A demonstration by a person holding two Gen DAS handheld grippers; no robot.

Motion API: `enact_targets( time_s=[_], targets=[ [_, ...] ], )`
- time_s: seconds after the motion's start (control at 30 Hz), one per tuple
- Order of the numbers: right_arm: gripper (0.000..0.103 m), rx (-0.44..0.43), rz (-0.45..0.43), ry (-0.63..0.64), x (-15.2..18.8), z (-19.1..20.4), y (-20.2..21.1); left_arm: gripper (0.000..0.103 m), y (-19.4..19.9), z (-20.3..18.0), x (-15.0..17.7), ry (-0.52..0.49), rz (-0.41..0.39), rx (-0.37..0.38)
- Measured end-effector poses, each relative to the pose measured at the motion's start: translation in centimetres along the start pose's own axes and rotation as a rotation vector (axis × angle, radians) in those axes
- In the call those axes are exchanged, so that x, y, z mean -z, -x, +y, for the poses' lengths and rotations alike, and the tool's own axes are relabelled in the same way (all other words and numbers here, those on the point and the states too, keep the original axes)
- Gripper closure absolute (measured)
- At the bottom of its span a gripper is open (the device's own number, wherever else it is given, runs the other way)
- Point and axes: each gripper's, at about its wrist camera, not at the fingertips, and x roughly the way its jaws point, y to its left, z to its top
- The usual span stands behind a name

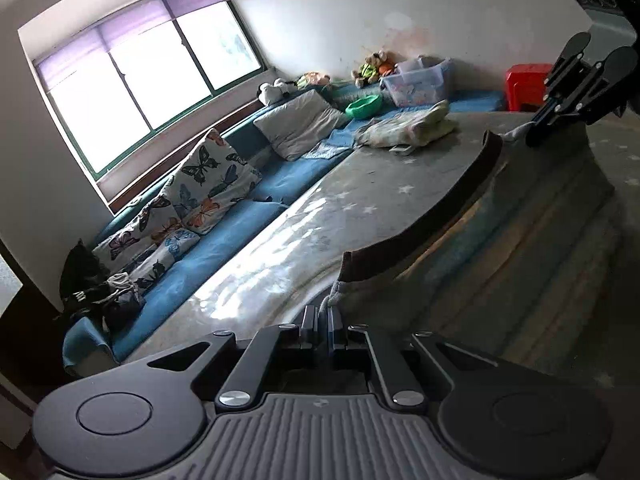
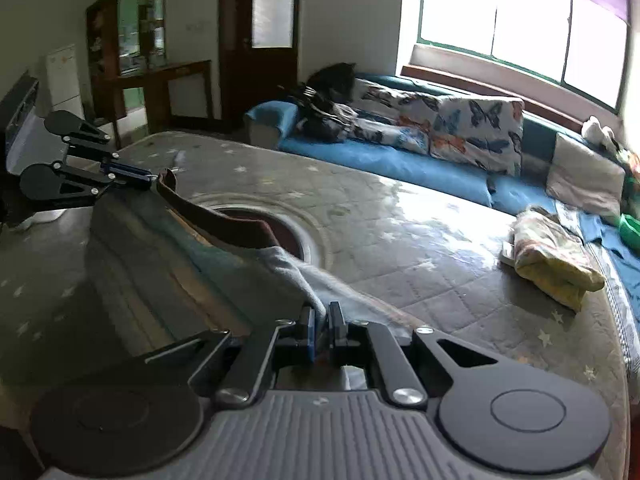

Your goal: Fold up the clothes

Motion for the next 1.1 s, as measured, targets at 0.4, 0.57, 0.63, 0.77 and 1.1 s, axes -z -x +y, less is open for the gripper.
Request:
enact_targets(
  time_s=[0.4, 0.57, 0.63, 0.77, 1.1],
  targets=[
    [0.092, 0.051, 0.073, -0.163, 0.3, -5.2, -10.6, 0.096, -10.9, 1.6, 1.6, 0.089, 0.148, -0.019],
    [0.085, 0.055, 0.039, -0.311, 1.0, -7.3, -11.6, 0.094, -13.1, 2.2, 2.9, 0.161, 0.204, -0.074],
    [0.085, 0.057, 0.026, -0.296, 0.8, -6.9, -11.0, 0.094, -12.9, 2.9, 3.1, 0.202, 0.202, -0.105],
    [0.084, 0.062, -0.001, -0.266, 0.5, -5.9, -9.7, 0.094, -11.5, 4.7, 3.2, 0.299, 0.183, -0.139],
    [0.084, 0.025, 0.074, -0.274, 1.3, -3.8, -12.3, 0.094, -7.6, 2.4, 2.6, 0.304, 0.137, 0.009]
  ],
)
